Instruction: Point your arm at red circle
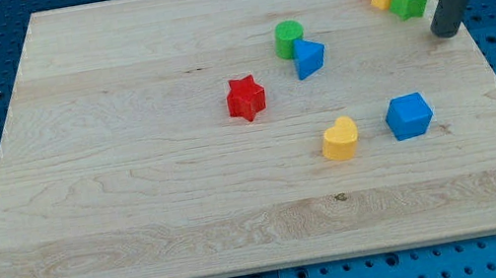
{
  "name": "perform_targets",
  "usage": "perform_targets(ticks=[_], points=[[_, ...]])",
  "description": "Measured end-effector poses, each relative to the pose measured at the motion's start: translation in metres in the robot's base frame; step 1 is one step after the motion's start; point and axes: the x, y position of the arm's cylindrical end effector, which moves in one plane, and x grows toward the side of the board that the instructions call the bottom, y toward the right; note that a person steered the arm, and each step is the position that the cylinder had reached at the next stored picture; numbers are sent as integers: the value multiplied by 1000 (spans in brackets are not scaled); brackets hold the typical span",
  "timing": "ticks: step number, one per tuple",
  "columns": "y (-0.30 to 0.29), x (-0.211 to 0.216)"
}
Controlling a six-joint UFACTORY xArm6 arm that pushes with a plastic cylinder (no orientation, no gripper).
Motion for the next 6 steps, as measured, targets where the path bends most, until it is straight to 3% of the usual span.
perform_targets(ticks=[2, 3, 5, 6], points=[[-107, -20], [-140, -54], [-140, -145], [-100, -159]])
